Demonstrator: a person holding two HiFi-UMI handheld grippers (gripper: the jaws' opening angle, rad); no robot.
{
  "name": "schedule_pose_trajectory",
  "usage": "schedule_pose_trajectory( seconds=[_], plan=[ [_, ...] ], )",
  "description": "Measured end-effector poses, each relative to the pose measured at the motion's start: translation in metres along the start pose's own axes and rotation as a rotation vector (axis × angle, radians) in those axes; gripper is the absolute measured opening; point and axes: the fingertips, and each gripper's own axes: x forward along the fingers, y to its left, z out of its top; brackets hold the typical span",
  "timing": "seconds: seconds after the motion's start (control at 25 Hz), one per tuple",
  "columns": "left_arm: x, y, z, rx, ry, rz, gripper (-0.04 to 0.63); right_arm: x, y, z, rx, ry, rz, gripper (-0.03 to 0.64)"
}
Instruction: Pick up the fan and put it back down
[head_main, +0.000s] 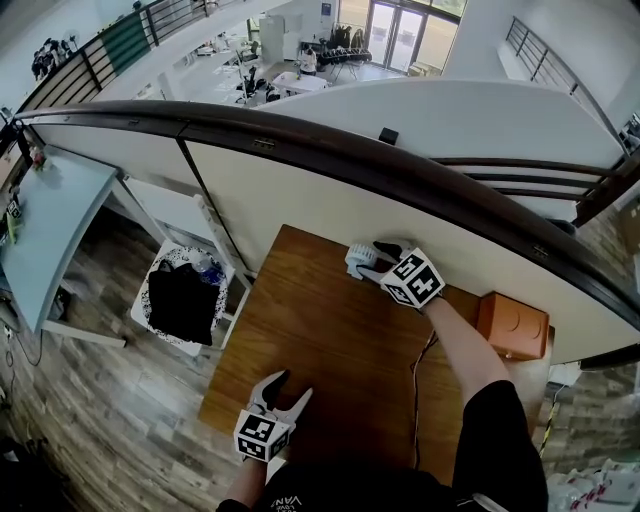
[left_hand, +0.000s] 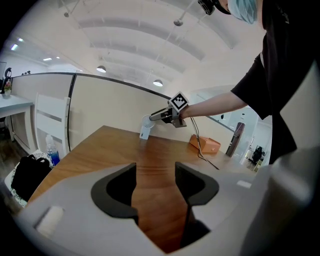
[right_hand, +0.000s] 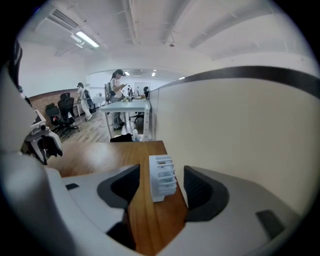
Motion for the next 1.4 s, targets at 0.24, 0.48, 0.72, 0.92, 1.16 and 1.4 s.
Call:
schedule_pose_trajectory(
  seconds=[0.24,0.48,0.72,0.92,1.16,1.4],
  plan=[
    [-0.016,-0.017,0.005,0.018,-0.027,0.021,0.229,-0.048,0.021,0.005,0.084,-0.121,-0.059,0.244],
    [-0.030,-0.047,0.009,0.039,-0.073,0.042,0.230,-0.112,0.047,-0.011,0.260,-0.255,-0.145,0.242],
    [-0.047,-0.073,0.006,0.030,-0.112,0.080,0.230,-0.158,0.107,-0.031,0.373,-0.355,-0.135,0.242],
    [-0.052,-0.108,0.001,0.032,-0.143,0.097,0.230,-0.195,0.151,-0.056,0.402,-0.386,-0.106,0.242],
    [-0.061,-0.158,-0.003,0.018,-0.171,0.111,0.230,-0.253,0.192,-0.083,0.413,-0.437,-0.083,0.242],
    [-0.079,-0.205,-0.014,0.029,-0.165,0.111,0.229,-0.311,0.220,-0.111,0.485,-0.509,-0.109,0.242]
  ],
)
